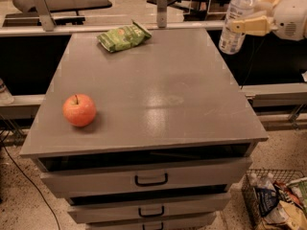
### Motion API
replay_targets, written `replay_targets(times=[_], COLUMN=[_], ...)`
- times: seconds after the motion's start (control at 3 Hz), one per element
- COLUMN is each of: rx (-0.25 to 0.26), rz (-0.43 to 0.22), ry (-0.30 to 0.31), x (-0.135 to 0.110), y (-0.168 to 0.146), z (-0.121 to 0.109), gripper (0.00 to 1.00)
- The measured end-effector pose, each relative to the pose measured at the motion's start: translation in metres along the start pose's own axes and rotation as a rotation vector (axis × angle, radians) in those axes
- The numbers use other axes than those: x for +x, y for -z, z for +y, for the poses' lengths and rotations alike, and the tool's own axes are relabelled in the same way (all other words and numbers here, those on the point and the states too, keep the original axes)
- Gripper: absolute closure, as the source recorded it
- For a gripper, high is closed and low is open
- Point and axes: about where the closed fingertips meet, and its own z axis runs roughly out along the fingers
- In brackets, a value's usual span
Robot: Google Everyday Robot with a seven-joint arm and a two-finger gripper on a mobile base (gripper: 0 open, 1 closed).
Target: Move blue plastic bottle near green jalapeno chip bag
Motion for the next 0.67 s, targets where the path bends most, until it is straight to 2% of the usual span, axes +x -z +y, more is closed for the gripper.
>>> replay_targets(times=[0.33, 0.67], rx=[0.063, 0.104], rz=[-0.021, -0.038], ry=[-0.032, -0.051], x=[0.005, -0.007], y=[-0.041, -0.104], z=[-0.033, -0.062], gripper=[1.0, 1.0])
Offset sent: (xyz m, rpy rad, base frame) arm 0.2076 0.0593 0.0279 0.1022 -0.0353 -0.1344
